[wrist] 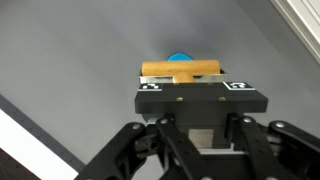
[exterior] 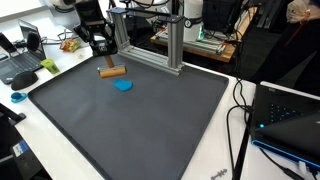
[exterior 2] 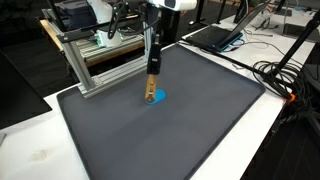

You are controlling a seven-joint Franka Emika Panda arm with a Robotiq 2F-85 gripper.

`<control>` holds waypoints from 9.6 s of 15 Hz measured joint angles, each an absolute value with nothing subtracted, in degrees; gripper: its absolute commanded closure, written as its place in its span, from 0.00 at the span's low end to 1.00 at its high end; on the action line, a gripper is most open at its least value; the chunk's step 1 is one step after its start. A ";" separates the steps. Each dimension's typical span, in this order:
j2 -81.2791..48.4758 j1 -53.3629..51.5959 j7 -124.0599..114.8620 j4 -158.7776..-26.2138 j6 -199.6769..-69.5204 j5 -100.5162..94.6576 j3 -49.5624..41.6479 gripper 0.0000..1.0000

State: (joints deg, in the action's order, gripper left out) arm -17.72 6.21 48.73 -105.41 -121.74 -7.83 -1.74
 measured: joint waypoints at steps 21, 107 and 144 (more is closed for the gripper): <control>-10.56 4.70 8.84 -116.88 -131.17 -1.31 -1.72 0.78; -24.62 4.26 0.03 -102.20 -121.28 -3.42 -3.46 0.78; -2.93 4.72 4.03 -117.56 -119.88 -3.80 -4.01 0.78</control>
